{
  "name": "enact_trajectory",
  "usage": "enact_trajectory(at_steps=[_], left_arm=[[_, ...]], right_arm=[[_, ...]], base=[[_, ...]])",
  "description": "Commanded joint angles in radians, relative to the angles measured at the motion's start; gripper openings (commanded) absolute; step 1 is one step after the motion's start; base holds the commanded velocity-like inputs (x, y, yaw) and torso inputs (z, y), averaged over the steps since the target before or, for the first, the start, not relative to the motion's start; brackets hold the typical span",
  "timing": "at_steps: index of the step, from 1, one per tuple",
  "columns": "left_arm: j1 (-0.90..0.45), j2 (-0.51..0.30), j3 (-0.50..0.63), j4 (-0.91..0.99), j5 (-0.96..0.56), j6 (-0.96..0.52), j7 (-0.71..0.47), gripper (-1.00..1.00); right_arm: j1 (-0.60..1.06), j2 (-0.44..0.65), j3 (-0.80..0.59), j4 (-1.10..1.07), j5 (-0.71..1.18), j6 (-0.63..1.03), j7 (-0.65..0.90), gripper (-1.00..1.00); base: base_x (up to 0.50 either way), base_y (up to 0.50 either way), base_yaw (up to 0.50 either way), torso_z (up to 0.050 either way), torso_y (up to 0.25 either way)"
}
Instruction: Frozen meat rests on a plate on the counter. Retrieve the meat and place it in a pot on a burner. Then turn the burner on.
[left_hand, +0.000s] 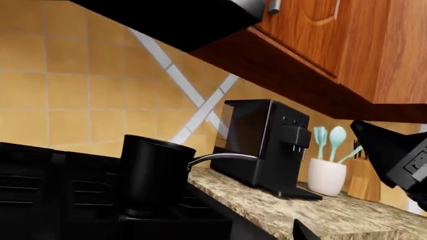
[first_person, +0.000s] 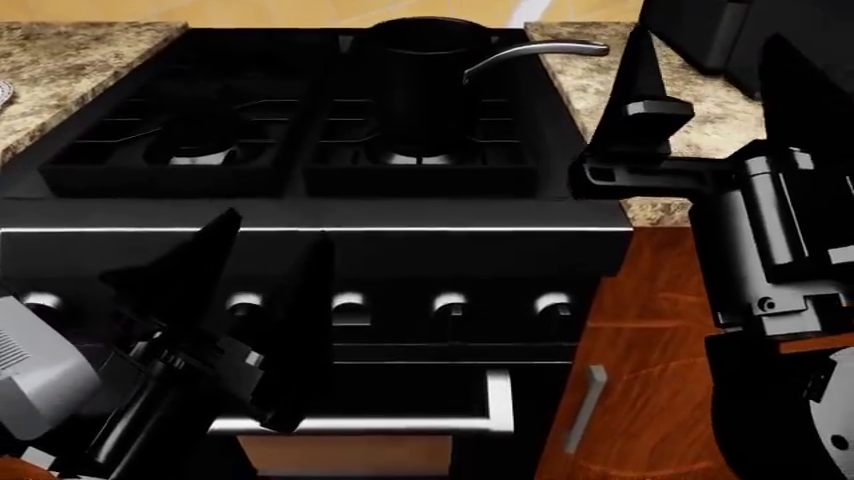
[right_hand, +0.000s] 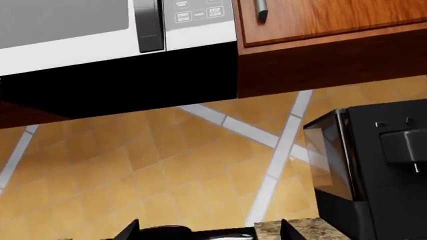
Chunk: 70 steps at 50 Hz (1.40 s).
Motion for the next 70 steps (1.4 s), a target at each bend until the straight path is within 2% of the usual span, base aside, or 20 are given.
enact_trajectory(at_steps=[1,17,43,70], left_arm=[[0.007,0.004,0.007,-0.006,-0.004,0.006,0.006,1.0],[0.017,0.004,0.003,0.0,-0.007,0.021,0.009,1.0],[0.017,0.01,0.013,0.003,-0.033,0.037,0.023,1.0],[0.032,0.012,0.015,-0.014,-0.026,0.053,0.035,1.0]], right_arm=[[-0.033,0.053,0.026,-0.018,0.161,0.054,0.073,1.0],[0.089,0.098,-0.002,-0.033,0.402,0.136,0.237,1.0],[0.025,0.141,-0.016,-0.052,0.498,0.143,0.344,1.0],[-0.067,0.142,-0.026,-0.047,0.441,0.133,0.305,1.0]], base=[[0.0,0.0,0.0,-0.05,0.0],[0.0,0.0,0.0,-0.05,0.0],[0.0,0.0,0.0,-0.05,0.0],[0.0,0.0,0.0,-0.05,0.0]])
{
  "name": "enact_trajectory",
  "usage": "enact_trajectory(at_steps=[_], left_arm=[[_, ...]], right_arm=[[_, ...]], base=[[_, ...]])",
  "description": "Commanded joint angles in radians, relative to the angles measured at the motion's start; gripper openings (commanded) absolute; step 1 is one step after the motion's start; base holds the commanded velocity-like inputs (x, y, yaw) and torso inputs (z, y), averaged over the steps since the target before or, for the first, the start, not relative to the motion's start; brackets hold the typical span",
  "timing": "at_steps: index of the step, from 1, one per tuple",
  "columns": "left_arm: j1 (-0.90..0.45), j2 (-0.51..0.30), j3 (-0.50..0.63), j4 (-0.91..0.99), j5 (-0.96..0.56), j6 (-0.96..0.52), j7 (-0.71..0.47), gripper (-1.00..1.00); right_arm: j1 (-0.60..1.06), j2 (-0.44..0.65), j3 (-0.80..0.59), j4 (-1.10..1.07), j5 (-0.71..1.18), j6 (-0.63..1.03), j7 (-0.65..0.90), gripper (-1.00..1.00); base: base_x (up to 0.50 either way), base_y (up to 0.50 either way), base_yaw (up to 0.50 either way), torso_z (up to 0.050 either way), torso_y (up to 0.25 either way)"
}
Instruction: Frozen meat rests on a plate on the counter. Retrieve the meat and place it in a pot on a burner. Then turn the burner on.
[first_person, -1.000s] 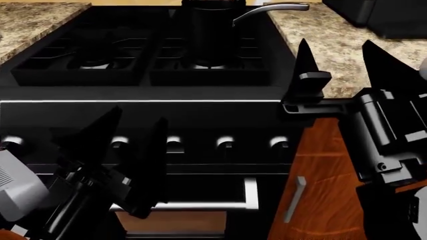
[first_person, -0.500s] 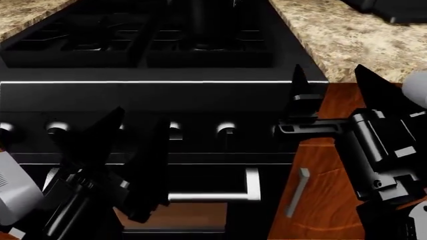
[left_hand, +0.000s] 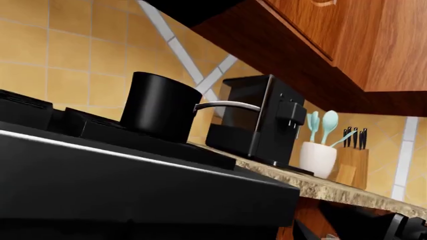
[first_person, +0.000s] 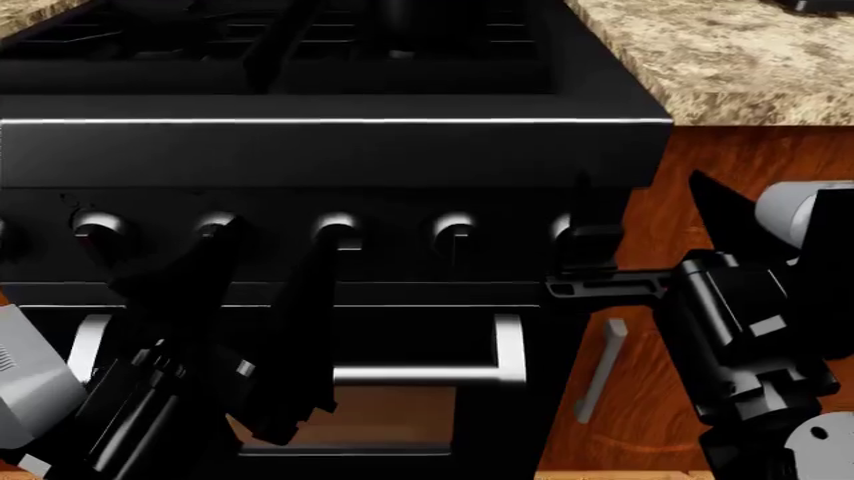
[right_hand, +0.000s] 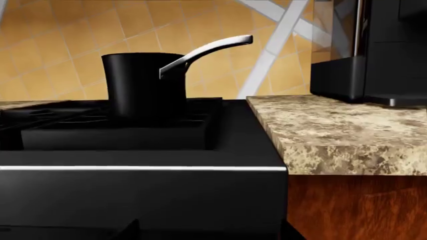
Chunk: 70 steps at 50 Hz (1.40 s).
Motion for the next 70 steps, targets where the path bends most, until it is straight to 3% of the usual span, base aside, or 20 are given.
enact_trajectory(at_steps=[1,30,47,70], left_arm=[[0.004,0.0,0.002,-0.002,0.0,0.004,0.002,1.0],[0.019,0.003,0.0,-0.002,-0.004,0.03,0.017,1.0],[0.032,-0.03,-0.039,0.075,-0.069,0.108,0.128,1.0],[0.066,0.01,-0.053,0.013,-0.074,0.176,0.195,1.0]], right_arm=[[-0.027,0.005,0.001,0.0,-0.014,-0.006,-0.007,1.0],[-0.05,0.007,-0.001,-0.003,-0.042,-0.02,-0.023,1.0],[-0.055,-0.009,-0.008,0.027,-0.054,-0.032,-0.038,1.0],[-0.058,-0.049,-0.101,0.13,-0.175,0.012,-0.105,1.0]], base=[[0.0,0.0,0.0,-0.05,0.0],[0.0,0.0,0.0,-0.05,0.0],[0.0,0.0,0.0,0.0,0.0],[0.0,0.0,0.0,0.0,0.0]])
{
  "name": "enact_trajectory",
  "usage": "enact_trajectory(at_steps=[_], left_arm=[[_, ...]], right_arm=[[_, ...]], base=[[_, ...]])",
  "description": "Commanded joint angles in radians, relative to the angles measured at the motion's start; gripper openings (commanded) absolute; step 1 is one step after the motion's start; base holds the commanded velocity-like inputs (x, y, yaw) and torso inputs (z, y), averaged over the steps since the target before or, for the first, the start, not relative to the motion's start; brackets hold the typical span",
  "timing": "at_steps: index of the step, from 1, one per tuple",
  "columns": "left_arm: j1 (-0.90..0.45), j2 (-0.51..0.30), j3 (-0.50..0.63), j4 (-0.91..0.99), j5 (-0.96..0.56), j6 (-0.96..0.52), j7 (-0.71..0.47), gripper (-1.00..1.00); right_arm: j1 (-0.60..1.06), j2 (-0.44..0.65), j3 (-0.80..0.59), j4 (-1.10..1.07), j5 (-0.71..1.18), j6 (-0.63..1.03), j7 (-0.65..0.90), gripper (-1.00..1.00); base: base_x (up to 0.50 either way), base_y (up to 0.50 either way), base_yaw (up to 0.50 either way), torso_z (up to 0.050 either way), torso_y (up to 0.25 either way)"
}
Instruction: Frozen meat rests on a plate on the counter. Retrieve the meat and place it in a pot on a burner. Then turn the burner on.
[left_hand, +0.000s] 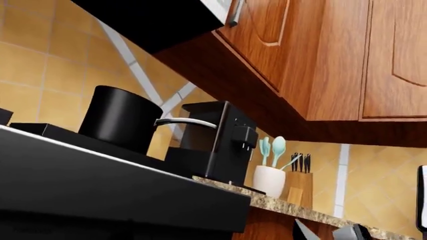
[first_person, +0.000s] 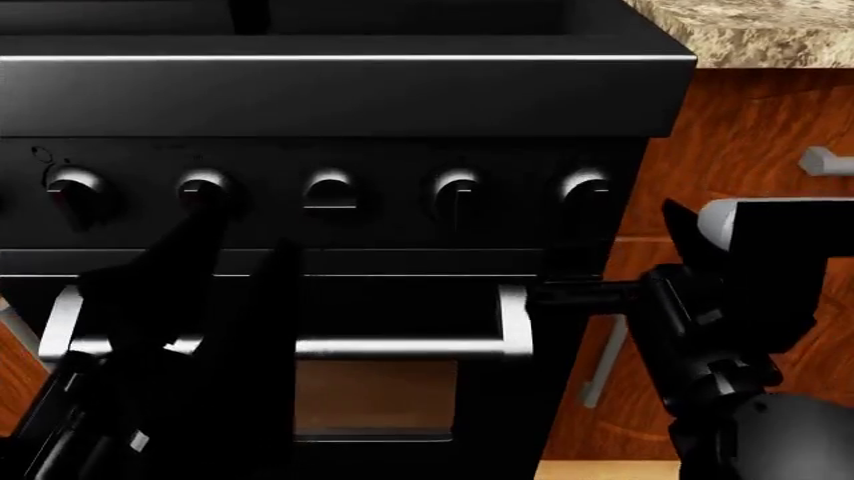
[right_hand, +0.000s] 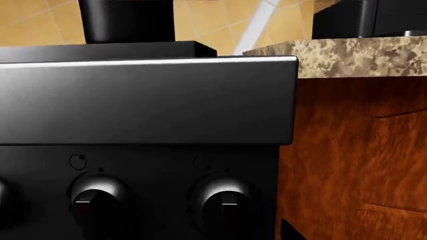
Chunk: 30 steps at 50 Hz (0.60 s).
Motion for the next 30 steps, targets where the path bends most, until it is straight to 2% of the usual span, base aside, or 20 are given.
enact_trajectory(at_steps=[1,30], left_arm=[[0.01,0.02,-0.01,-0.031,-0.009,0.037,0.033,1.0],[0.015,0.047,-0.002,-0.098,-0.027,0.064,0.062,1.0]], right_arm=[[0.018,-0.021,-0.044,0.05,-0.047,0.022,-0.023,1.0],[0.042,-0.049,-0.093,0.158,-0.131,0.015,-0.094,1.0]], base=[[0.0,0.0,0.0,0.0,0.0],[0.0,0.0,0.0,0.0,0.0]])
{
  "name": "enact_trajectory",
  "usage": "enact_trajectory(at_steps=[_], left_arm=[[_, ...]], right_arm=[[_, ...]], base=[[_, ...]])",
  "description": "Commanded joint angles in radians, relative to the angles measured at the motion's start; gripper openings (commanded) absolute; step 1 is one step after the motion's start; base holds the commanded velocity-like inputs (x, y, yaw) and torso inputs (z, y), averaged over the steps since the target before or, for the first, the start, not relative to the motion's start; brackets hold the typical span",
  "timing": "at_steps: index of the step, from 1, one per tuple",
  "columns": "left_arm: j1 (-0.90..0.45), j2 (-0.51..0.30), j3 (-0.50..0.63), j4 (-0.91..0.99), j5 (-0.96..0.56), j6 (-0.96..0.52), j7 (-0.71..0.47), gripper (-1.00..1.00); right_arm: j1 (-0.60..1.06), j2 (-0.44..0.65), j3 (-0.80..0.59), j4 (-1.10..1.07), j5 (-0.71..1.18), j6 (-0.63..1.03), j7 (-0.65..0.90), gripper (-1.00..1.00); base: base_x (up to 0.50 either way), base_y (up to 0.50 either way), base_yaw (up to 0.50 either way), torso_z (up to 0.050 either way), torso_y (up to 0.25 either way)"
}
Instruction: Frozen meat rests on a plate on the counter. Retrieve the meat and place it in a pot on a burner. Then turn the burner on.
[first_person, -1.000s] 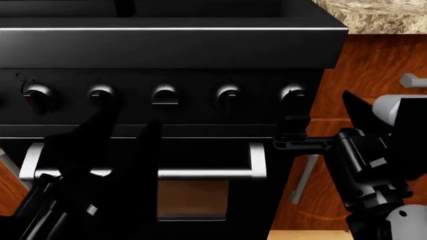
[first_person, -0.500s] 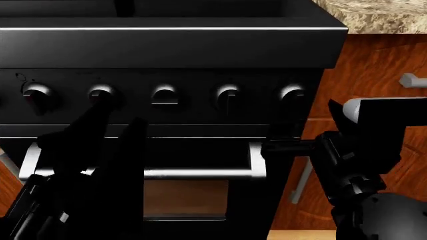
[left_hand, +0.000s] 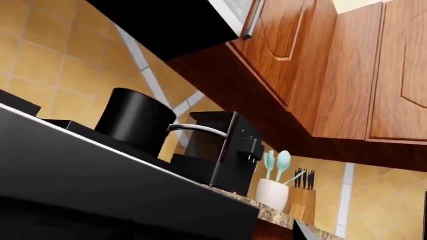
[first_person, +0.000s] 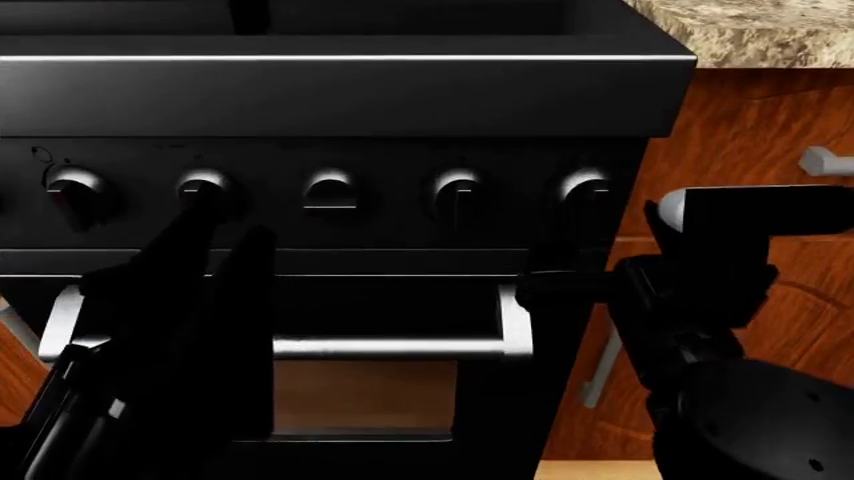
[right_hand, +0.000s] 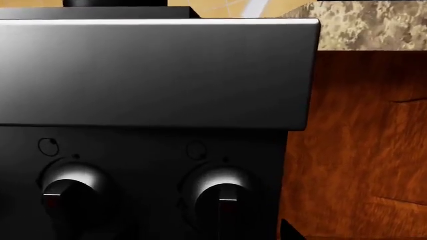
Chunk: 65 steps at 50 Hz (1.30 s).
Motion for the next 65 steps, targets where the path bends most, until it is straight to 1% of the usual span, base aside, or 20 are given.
enact_trajectory(at_steps=[1,22,39,65], left_arm=[[0.0,0.007,0.0,-0.028,-0.006,0.01,0.014,1.0],[0.006,0.014,0.007,-0.052,-0.004,0.018,0.025,1.0],[0.004,0.017,0.012,-0.067,-0.008,0.019,0.026,1.0],[-0.003,0.016,0.008,-0.095,-0.033,0.029,0.031,1.0]], right_arm=[[0.012,-0.014,-0.026,0.047,-0.042,-0.002,-0.035,1.0],[0.026,-0.019,-0.055,0.123,-0.11,-0.022,-0.1,1.0],[0.028,-0.015,-0.056,0.158,-0.123,-0.03,-0.112,1.0],[0.056,-0.043,-0.09,0.225,-0.167,-0.043,-0.147,1.0]], base=[[0.0,0.0,0.0,0.0,0.0],[0.0,0.0,0.0,0.0,0.0],[0.0,0.0,0.0,0.0,0.0],[0.0,0.0,0.0,0.0,0.0]])
